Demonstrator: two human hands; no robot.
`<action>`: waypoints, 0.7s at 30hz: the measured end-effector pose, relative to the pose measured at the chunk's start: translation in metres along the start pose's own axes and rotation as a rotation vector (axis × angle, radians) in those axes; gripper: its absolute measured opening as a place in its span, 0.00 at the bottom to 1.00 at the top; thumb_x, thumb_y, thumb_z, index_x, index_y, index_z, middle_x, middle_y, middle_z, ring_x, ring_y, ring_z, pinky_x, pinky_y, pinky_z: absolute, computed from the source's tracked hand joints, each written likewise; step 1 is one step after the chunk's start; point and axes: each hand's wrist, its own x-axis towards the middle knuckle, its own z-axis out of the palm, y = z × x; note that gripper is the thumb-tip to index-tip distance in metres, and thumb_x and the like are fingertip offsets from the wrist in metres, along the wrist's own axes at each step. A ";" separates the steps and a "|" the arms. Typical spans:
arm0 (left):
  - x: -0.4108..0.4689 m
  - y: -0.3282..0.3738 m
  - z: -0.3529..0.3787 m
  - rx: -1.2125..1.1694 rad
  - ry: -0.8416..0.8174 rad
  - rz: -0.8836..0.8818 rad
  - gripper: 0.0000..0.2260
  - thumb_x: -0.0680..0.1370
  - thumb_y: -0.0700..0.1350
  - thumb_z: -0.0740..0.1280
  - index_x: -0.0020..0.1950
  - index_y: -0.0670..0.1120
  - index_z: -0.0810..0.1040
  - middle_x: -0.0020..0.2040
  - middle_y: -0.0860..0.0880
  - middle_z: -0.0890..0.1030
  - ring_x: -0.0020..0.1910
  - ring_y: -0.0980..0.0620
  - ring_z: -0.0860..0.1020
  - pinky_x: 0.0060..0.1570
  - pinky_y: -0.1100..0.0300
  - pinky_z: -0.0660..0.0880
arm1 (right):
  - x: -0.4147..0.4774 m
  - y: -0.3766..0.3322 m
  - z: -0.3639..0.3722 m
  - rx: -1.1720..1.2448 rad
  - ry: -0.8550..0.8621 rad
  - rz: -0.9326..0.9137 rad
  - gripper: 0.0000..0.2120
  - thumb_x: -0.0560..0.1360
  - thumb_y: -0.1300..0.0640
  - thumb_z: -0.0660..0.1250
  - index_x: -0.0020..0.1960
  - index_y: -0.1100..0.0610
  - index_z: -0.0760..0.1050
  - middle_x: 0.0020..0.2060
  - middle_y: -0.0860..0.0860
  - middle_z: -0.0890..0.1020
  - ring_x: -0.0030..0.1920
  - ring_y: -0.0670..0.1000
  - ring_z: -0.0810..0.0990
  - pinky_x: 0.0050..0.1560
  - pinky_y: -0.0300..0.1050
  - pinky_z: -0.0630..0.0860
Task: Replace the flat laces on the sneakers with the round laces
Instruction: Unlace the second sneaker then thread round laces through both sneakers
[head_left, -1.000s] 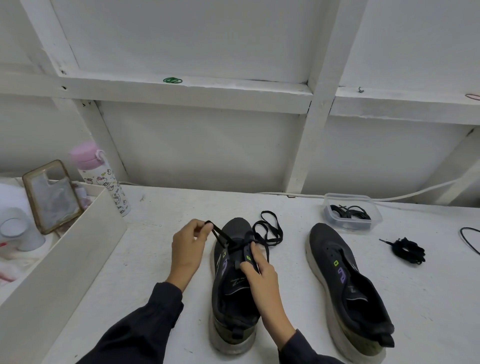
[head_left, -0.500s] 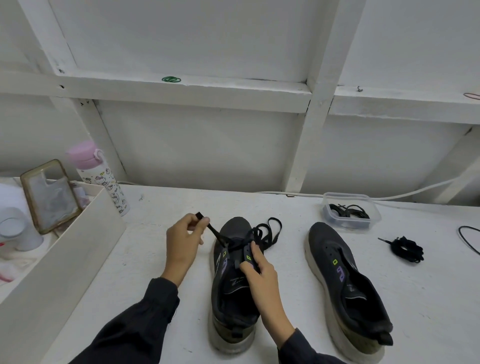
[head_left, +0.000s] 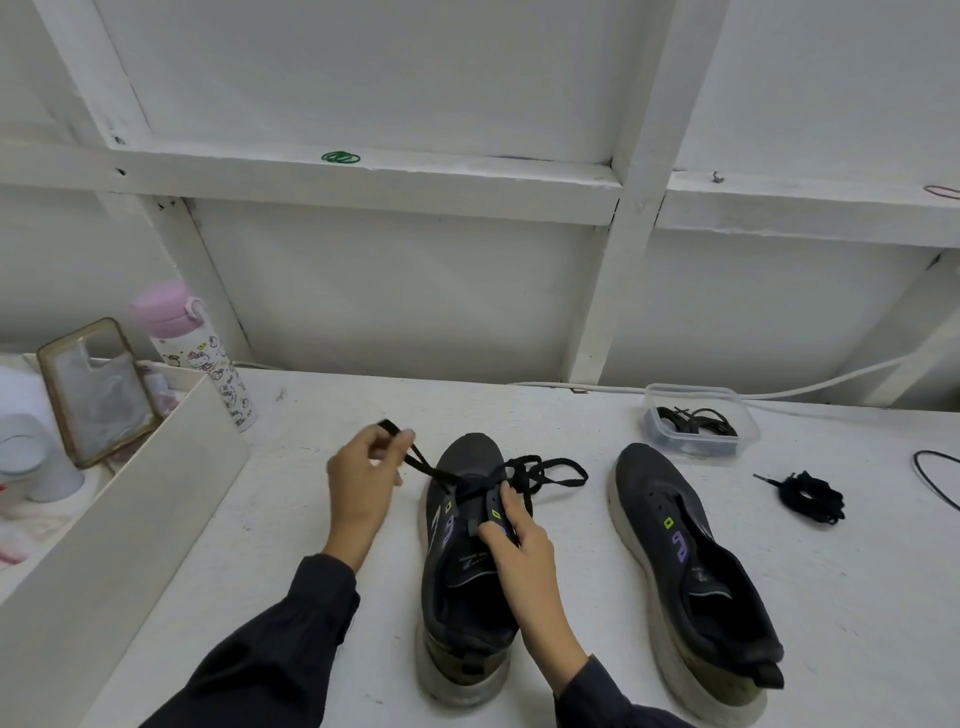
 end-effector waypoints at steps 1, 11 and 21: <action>0.005 0.003 -0.004 -0.047 0.054 -0.012 0.11 0.77 0.47 0.70 0.40 0.42 0.77 0.34 0.48 0.79 0.26 0.55 0.74 0.38 0.60 0.74 | -0.001 -0.001 0.001 -0.002 0.008 0.008 0.34 0.70 0.50 0.66 0.76 0.50 0.64 0.66 0.45 0.73 0.68 0.47 0.71 0.70 0.45 0.69; -0.028 -0.020 0.015 0.068 -0.273 -0.092 0.13 0.70 0.53 0.77 0.34 0.46 0.79 0.28 0.54 0.79 0.27 0.58 0.74 0.35 0.58 0.76 | -0.001 0.000 0.003 0.019 0.015 0.005 0.38 0.65 0.46 0.63 0.76 0.49 0.65 0.68 0.49 0.75 0.66 0.48 0.74 0.67 0.46 0.72; -0.006 -0.002 0.001 -0.096 0.038 -0.087 0.11 0.77 0.48 0.70 0.40 0.42 0.77 0.32 0.48 0.78 0.24 0.56 0.72 0.39 0.55 0.74 | -0.001 0.003 0.003 0.035 0.027 -0.012 0.38 0.65 0.46 0.64 0.75 0.50 0.65 0.70 0.46 0.72 0.70 0.48 0.70 0.71 0.51 0.68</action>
